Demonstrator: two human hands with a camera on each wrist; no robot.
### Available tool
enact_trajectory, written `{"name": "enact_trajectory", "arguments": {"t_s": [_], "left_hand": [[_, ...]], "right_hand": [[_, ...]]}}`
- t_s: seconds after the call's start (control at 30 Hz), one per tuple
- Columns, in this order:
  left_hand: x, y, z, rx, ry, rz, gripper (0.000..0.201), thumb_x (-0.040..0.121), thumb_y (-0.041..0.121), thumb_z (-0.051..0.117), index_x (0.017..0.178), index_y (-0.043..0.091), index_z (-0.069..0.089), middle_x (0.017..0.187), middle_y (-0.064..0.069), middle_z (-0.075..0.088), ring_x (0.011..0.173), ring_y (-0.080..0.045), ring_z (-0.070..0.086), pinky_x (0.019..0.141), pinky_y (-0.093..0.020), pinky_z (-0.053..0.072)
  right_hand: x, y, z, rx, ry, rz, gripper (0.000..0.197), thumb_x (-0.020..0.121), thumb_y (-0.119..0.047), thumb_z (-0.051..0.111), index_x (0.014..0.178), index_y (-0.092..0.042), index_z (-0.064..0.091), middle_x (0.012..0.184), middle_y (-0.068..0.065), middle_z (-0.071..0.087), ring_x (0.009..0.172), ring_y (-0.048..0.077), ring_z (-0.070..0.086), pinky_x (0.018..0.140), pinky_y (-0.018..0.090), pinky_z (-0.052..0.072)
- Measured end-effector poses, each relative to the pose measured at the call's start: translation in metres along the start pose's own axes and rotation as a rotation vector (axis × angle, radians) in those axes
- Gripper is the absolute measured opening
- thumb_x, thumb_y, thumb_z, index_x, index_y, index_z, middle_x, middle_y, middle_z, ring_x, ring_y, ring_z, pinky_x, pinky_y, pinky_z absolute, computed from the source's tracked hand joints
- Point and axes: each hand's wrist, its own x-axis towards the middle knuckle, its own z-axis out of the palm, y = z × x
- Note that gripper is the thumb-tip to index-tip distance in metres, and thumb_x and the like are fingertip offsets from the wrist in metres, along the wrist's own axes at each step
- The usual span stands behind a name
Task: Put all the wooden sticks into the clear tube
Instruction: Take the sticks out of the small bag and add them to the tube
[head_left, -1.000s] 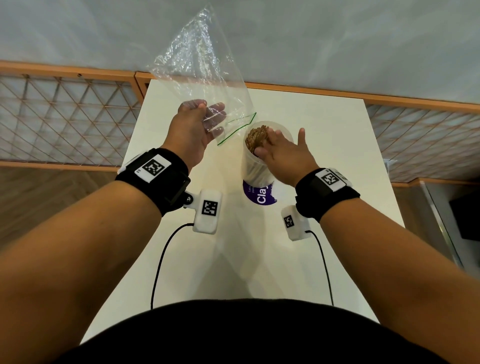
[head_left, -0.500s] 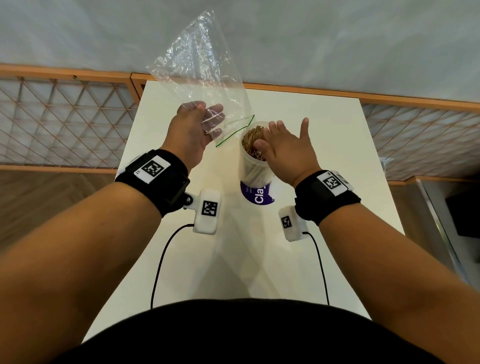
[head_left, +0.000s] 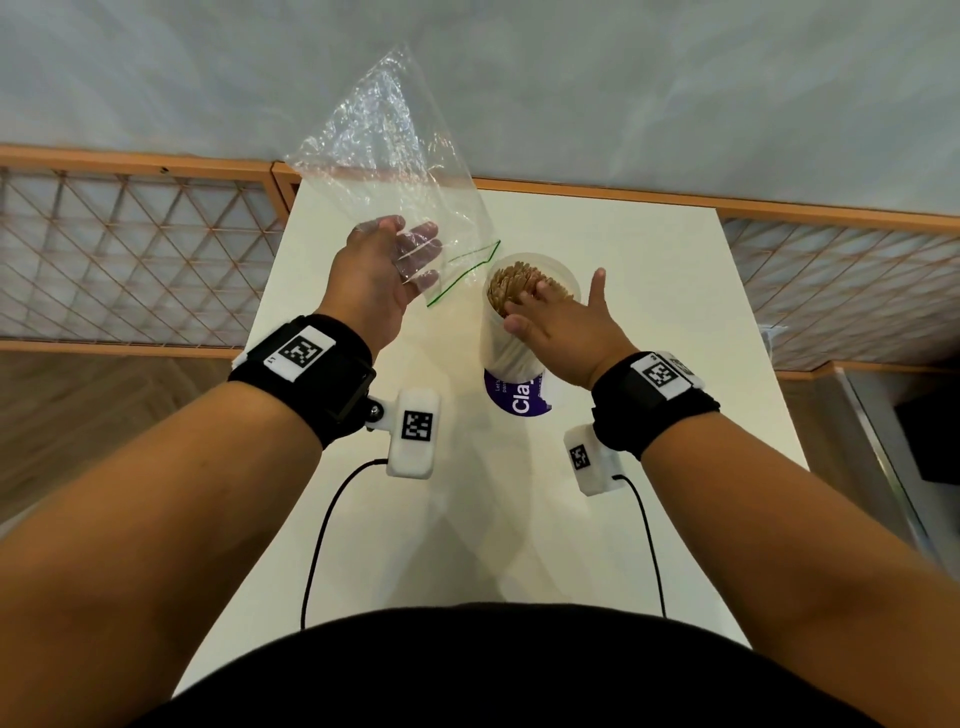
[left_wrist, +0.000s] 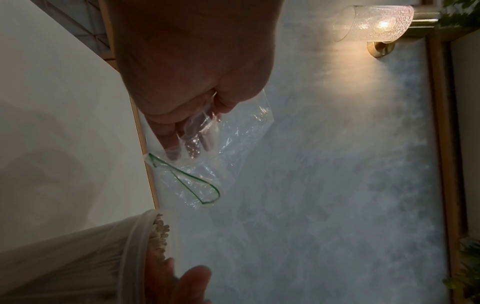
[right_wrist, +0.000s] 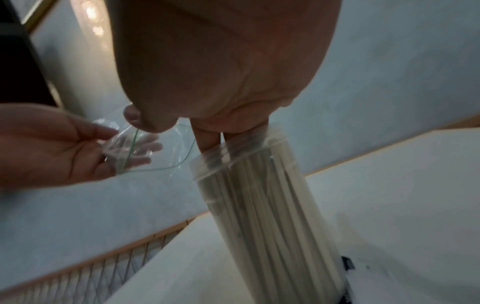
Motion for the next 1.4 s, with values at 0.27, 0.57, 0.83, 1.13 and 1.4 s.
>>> {"name": "enact_trajectory", "arguments": {"t_s": [0.27,0.57,0.83,1.13,1.4], "left_hand": [[-0.021,0.0,0.002,-0.188,-0.17,0.011,0.015,0.102,0.022,0.041,0.098,0.017,0.054,0.112,-0.01,0.065,0.108,-0.026,0.064,0.078,-0.04,0.057],[-0.06,0.01,0.02,-0.267,-0.338,0.008,0.017,0.098,0.019,0.047,0.106,0.015,0.062,0.105,-0.002,0.071,0.099,-0.016,0.067,0.096,-0.034,0.049],[-0.087,0.027,0.003,-0.227,-0.348,0.034,0.019,0.098,0.019,0.046,0.106,0.016,0.064,0.102,-0.002,0.072,0.101,-0.019,0.068,0.08,-0.029,0.057],[-0.104,0.029,-0.002,-0.255,-0.334,-0.011,0.019,0.099,0.023,0.046,0.104,0.015,0.062,0.097,-0.003,0.073,0.097,-0.019,0.069,0.08,-0.029,0.058],[-0.106,0.033,-0.025,-0.137,-0.3,0.001,0.015,0.097,0.024,0.049,0.098,0.018,0.064,0.095,0.004,0.073,0.087,-0.012,0.071,0.071,-0.023,0.058]], "right_hand": [[-0.023,-0.006,-0.02,1.3,0.669,0.314,0.024,0.096,-0.043,0.046,0.097,-0.026,0.063,0.096,-0.002,0.069,0.087,0.017,0.065,0.093,0.042,0.05],[-0.047,-0.055,-0.032,1.623,0.11,0.094,0.018,0.092,-0.018,0.061,0.107,-0.011,0.054,0.1,0.012,0.071,0.085,0.024,0.07,0.071,0.032,0.054],[-0.068,-0.066,-0.037,1.73,0.342,-0.026,0.028,0.086,0.0,0.064,0.107,-0.017,0.055,0.1,0.007,0.068,0.087,0.028,0.07,0.066,0.032,0.054],[-0.077,-0.096,-0.042,1.727,0.317,-0.086,0.015,0.09,-0.003,0.061,0.098,-0.016,0.062,0.101,0.011,0.065,0.082,0.027,0.07,0.07,0.036,0.056],[-0.088,-0.068,-0.044,1.883,0.595,0.02,0.014,0.097,-0.005,0.049,0.094,-0.008,0.062,0.074,0.002,0.063,0.058,0.016,0.06,0.066,0.031,0.056]]}}
